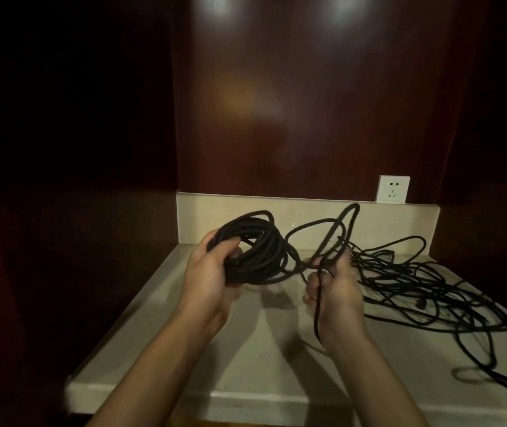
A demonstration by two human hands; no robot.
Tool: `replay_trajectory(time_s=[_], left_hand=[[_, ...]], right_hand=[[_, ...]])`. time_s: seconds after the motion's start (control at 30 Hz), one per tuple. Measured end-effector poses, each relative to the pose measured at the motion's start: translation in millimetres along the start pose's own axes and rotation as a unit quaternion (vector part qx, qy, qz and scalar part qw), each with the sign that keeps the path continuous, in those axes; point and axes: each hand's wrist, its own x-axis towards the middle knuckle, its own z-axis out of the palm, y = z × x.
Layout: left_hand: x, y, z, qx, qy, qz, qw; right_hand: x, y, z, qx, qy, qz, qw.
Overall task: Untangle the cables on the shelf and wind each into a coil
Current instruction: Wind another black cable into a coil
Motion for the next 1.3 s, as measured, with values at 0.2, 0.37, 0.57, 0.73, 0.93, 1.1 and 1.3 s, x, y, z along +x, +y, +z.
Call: replay_trajectory(time_s=[0.2,0.37,0.57,0.73,0.93,1.1,1.3], left_hand=[[14.9,15.9,-13.8,0.167,0.045,0.141,0.975],[24.9,30.5,-14.6,0.140,-0.015,0.089,0.986],[23.8,30.8,-3.1,0.000,-0.061,0.032,0.998],[21.3,26.1,0.3,-0.031,-0.014,0.048,0.998],[21.4,7.3,-5.6,0.375,0.071,0.305,0.873],[15.6,10.0,-12.1,0.601,0.028,0.325,0.730],[3.6,26.8,-6.1,0.671,-0.165,0.201,0.695]], right_hand=[[16.6,-35.4,-39.0,0.037,0.201,-0.241,0.949],[-41.0,-66.9,-6.9,-0.159,-0.085,-0.613,0.769],[-32.1,-5.2,26.4,-0.162,-0.236,-0.082,0.955],[-53.3,21.6,17.7,-0.066,-0.316,0.078,0.943],[-45.6,43.4,-0.2,-0.513,-0.268,-0.330,0.746],[-32.1,11.0,-23.3,-0.572,-0.240,-0.369,0.692],[-0.4,-53.9,-22.5,-0.542,-0.337,-0.560,0.529]])
